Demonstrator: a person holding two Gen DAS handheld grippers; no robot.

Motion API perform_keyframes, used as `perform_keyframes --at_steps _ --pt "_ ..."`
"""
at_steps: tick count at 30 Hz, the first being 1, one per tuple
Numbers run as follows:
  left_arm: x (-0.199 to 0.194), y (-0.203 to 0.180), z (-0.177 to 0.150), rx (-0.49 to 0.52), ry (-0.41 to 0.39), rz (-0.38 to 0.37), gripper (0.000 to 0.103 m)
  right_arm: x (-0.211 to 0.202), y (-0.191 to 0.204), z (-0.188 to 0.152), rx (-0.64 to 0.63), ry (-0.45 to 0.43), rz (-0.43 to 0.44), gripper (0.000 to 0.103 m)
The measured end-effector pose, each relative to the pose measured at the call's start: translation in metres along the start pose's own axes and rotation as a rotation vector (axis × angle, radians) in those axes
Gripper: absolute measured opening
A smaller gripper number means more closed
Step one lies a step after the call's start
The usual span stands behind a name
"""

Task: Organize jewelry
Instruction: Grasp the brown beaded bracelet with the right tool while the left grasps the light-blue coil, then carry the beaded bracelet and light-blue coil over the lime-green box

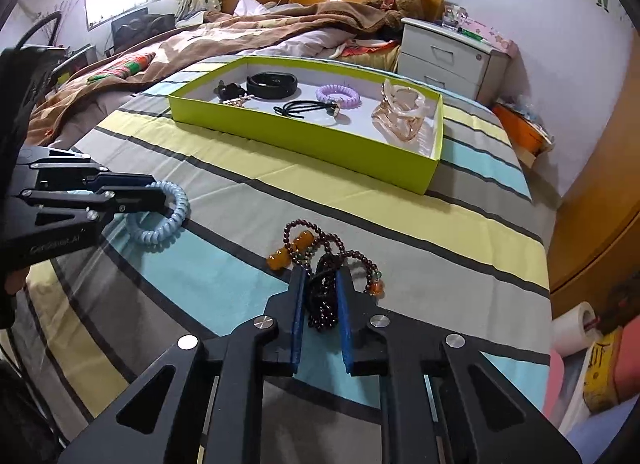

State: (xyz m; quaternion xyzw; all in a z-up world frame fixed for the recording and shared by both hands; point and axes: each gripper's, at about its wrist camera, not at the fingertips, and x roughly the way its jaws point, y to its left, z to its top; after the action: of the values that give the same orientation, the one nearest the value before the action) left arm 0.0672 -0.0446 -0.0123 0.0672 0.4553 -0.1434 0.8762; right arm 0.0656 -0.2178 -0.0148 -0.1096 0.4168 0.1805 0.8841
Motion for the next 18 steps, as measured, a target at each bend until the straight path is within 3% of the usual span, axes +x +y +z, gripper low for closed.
perform_keyframes --at_steps 3,18 --pt "0.0 0.005 0.001 -0.016 0.002 -0.005 0.011 -0.005 0.001 0.0 0.022 -0.026 0.0 0.014" --pt "-0.024 0.02 0.01 -0.064 -0.067 0.011 0.01 -0.028 0.006 0.015 0.07 -0.116 0.007 0.014"
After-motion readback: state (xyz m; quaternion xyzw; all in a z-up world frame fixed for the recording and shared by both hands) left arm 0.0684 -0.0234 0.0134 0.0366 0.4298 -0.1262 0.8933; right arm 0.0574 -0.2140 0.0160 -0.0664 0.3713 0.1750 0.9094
